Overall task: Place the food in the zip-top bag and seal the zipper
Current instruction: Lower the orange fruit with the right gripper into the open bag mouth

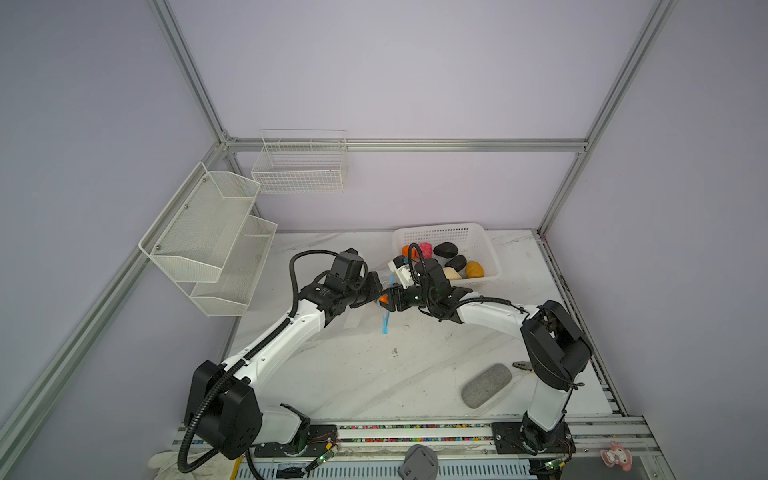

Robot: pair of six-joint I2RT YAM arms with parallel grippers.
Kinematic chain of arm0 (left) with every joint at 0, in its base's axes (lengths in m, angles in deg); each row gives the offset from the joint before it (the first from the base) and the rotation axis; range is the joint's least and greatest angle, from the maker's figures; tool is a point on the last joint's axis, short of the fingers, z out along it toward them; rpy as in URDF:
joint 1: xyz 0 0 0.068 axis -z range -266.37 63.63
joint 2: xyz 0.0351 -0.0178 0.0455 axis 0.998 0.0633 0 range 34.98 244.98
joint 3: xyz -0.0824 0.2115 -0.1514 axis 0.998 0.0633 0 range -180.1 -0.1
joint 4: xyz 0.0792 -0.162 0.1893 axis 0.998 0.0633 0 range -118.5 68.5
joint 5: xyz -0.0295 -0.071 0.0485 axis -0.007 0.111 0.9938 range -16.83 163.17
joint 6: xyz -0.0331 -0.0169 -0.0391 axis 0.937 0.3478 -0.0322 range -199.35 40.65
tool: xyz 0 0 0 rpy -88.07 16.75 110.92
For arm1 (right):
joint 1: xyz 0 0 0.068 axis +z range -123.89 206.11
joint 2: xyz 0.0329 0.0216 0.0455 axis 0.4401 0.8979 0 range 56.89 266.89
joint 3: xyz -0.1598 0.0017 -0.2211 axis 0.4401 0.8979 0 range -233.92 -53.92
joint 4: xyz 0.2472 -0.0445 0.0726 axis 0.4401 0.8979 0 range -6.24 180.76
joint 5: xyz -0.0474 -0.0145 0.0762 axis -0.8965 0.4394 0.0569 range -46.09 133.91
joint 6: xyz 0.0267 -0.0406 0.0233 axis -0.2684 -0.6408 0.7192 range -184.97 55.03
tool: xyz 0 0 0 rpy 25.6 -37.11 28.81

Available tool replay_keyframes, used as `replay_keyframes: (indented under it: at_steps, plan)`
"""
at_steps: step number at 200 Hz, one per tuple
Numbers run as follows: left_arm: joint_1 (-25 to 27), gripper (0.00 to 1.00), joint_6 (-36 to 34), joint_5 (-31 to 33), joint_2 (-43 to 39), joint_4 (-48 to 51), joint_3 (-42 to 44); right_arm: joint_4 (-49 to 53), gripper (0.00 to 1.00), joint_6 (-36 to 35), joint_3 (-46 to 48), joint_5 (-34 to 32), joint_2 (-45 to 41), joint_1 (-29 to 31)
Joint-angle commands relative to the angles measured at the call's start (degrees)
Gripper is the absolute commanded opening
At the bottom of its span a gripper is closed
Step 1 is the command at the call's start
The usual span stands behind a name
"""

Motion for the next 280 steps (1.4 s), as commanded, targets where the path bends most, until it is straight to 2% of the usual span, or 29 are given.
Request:
replay_keyframes:
  at_steps: [1,41,85,137,183,280]
  plan:
    - [-0.13,0.0,0.97,-1.27,-2.15,-2.16,2.05,-3.6,0.24,0.6,0.86,3.36,-1.54,-0.14]
    - [-0.13,0.0,1.11,-1.37,-2.76,-2.29,2.47,-9.38,0.22,6.03,1.9,6.64,-1.06,-1.47]
    - [-0.13,0.0,1.5,-1.54,-3.38,-2.68,3.23,-12.09,0.23,8.91,2.45,6.67,0.5,-1.48]
    - [-0.13,0.0,1.76,-1.63,-3.73,-2.96,3.56,-6.21,0.27,8.66,0.02,1.67,2.64,-1.46]
    - [-0.13,0.0,2.01,-1.83,-3.55,-3.38,3.73,-3.89,0.3,8.01,-0.72,0.62,3.77,-1.39]
    - [-0.13,0.0,2.38,-2.09,-3.12,-4.17,4.41,-1.12,0.62,6.17,-2.23,-1.47,4.13,-0.52]
